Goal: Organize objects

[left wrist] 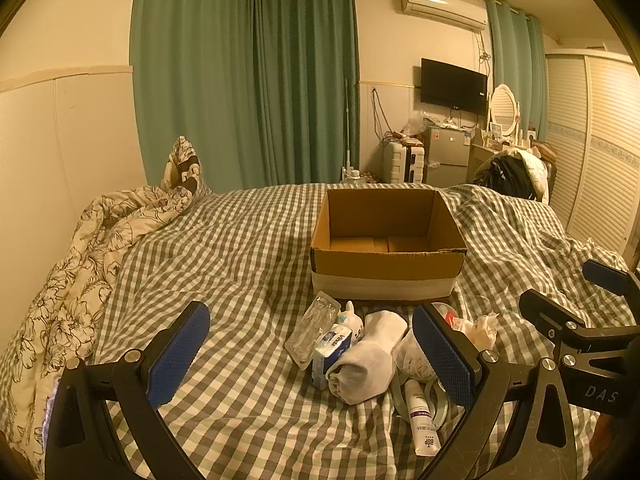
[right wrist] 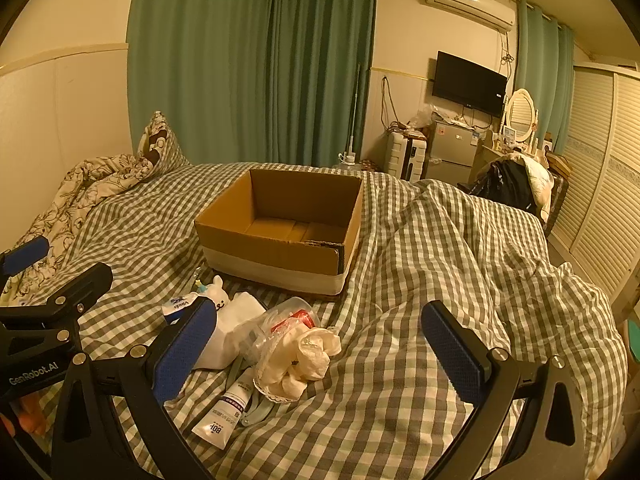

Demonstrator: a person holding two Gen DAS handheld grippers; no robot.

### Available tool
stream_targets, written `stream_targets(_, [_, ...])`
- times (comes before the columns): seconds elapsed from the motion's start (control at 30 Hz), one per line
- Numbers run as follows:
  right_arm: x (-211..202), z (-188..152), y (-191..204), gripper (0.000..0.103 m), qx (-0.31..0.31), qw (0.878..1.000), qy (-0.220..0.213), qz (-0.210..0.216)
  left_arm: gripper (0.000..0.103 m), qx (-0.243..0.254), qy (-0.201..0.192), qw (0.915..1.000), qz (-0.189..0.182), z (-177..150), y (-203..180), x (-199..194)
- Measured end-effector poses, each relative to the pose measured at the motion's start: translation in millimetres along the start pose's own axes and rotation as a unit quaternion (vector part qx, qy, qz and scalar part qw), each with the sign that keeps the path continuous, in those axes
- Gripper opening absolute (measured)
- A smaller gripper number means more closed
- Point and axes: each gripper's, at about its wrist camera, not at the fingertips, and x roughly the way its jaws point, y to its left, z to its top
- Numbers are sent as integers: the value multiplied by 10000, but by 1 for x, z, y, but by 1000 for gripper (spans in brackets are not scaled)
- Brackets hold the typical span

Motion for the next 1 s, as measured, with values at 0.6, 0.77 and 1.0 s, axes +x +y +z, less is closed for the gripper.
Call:
stream_targets(0.6, [1, -2, -2, 103, -2, 10000, 32, 18, 103, 10, 27, 10000, -13, -6, -2, 0])
stream_targets(0.77, [3, -4, 0, 103, -13, 10000, 63, 41, 103, 5, 62, 10000, -20, -8, -3, 3])
stream_targets(1.0, [19, -9, 4, 103, -72, 9996, 242, 105, 103, -2, 224, 9997, 23, -10, -1, 13])
